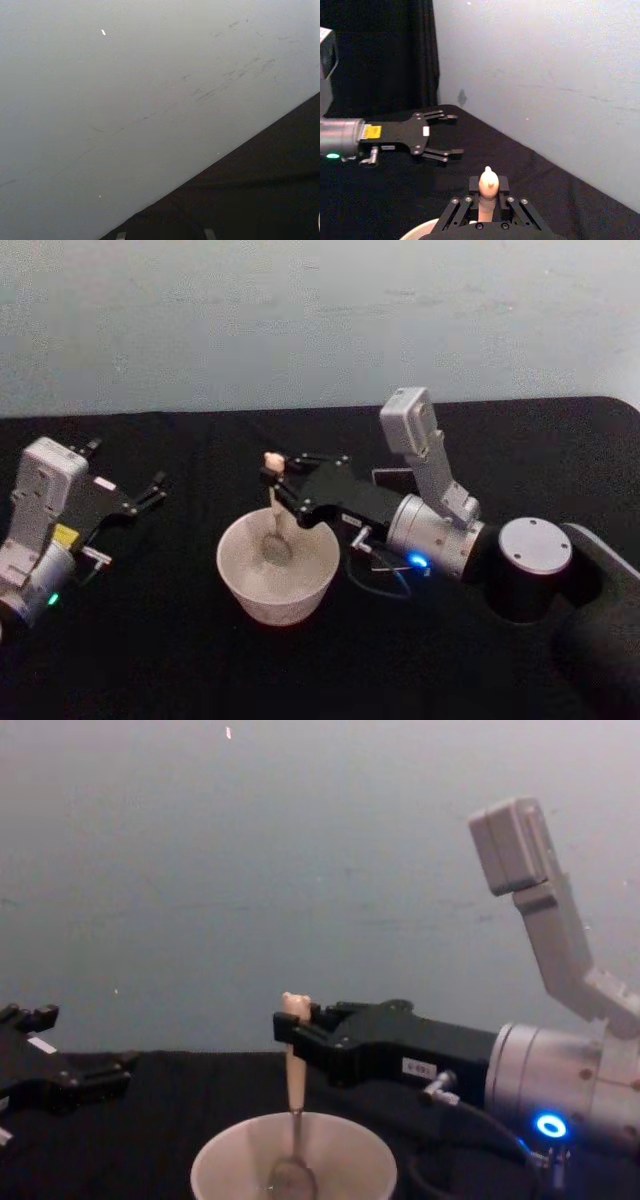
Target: Pick up the stirring spoon with one hand, stir inside the cup, then place it back in its original position.
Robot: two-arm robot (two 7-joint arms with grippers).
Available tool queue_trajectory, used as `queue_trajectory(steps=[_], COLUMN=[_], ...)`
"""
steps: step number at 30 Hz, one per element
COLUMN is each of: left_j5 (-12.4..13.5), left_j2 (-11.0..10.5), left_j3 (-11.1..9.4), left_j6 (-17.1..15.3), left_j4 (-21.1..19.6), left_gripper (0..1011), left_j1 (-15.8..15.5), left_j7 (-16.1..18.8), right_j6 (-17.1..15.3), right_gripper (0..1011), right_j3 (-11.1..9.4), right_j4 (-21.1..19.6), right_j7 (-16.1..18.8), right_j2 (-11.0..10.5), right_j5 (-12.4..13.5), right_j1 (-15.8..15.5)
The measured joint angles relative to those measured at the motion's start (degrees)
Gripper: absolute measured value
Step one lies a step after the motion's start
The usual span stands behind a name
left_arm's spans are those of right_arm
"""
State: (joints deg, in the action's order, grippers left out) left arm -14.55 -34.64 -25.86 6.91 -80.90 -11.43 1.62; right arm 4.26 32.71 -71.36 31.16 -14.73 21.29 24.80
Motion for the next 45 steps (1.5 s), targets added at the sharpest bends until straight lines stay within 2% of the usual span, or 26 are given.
queue_trajectory(steps=[9, 14, 21, 26, 36, 45], left_j5=[0.01, 0.00, 0.00, 0.00, 0.00, 0.00], left_j2=[0.00, 0.00, 0.00, 0.00, 0.00, 0.00], left_j3=[0.00, 0.00, 0.00, 0.00, 0.00, 0.00], left_j6=[0.00, 0.00, 0.00, 0.00, 0.00, 0.00], left_j4=[0.00, 0.00, 0.00, 0.00, 0.00, 0.00], left_gripper=[1001, 1001, 1002, 1001, 1002, 1001], left_j1=[0.00, 0.00, 0.00, 0.00, 0.00, 0.00], left_j7=[0.00, 0.00, 0.00, 0.00, 0.00, 0.00], right_j6=[-1.03, -2.68, -3.85, -4.06, -4.07, -3.65], right_gripper=[214, 214, 214, 214, 214, 214], right_j3=[-1.93, -3.19, -3.43, -2.69, -0.35, 1.73], right_j4=[-2.42, -6.42, -10.69, -12.64, -12.76, -9.34], right_j7=[-0.72, -0.85, 0.47, 1.52, 2.60, 2.71], right_j2=[-1.54, -3.75, -6.32, -7.22, -6.81, -4.39], right_j5=[0.05, 1.20, 2.59, 3.49, 3.65, 2.56], right_j1=[-1.50, -4.17, -7.00, -8.23, -7.70, -4.81])
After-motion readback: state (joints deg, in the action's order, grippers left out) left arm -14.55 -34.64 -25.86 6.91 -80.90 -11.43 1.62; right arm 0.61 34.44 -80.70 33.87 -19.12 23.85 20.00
